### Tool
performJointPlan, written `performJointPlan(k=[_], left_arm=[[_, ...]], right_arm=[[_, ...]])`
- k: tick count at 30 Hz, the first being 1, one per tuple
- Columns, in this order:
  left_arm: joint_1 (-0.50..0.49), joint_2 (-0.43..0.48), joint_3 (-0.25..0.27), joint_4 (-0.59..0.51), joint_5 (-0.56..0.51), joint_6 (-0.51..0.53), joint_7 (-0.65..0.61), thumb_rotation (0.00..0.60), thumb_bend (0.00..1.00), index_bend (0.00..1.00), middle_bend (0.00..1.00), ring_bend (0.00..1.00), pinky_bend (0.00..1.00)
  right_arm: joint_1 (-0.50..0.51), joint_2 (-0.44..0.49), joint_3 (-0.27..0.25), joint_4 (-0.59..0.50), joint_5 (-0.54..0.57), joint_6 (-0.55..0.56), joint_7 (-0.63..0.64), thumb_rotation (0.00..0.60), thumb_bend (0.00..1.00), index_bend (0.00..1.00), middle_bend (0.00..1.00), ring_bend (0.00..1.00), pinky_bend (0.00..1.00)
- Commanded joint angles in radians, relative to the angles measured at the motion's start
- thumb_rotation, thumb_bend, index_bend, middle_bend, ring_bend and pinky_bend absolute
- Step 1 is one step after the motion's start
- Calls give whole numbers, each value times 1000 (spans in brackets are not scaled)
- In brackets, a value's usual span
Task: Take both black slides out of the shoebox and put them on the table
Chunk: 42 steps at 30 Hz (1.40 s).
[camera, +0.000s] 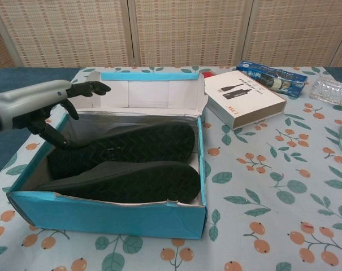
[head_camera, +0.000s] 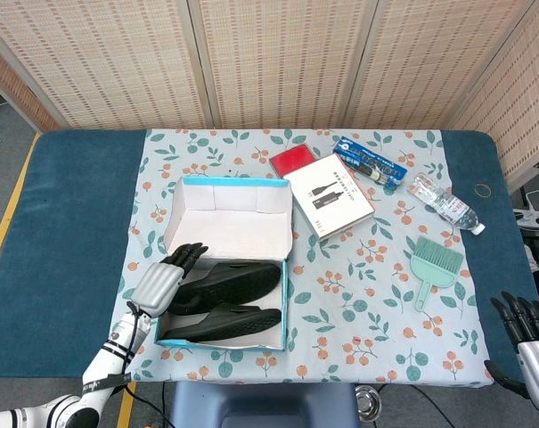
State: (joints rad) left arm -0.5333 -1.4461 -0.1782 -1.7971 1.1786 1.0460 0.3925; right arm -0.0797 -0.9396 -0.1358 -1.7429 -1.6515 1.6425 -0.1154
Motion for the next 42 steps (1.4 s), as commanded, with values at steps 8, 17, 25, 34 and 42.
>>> performJointPlan(k=[8,17,25,34,42], left_arm=[[-16,-32,50,52,3,4,15,600,305,97,151,132,342],[-31,-52,73,88,-19,-9,29,600,305,111,177,160,364],[-66,-62,74,114,-137,-47,119,600,304,179,272,230,426],[-74,-97,79,107,-170,31,194,600,483,618,636,434,536],[-37,-178,107,157,-8,177,173,600,710,763,784,546,607]], right_arm=[[-9,19,-2,-9,-19,-14,27,571,135,0,0,0,0],[-17,21,10,-8,-14,-22,30,570,135,0,0,0,0],[-21,23,16,-10,-14,-33,30,570,135,0,0,0,0],[-23,28,21,-15,-14,-43,35,565,135,0,0,0,0],[-27,36,20,-18,-21,-47,44,563,134,0,0,0,0]])
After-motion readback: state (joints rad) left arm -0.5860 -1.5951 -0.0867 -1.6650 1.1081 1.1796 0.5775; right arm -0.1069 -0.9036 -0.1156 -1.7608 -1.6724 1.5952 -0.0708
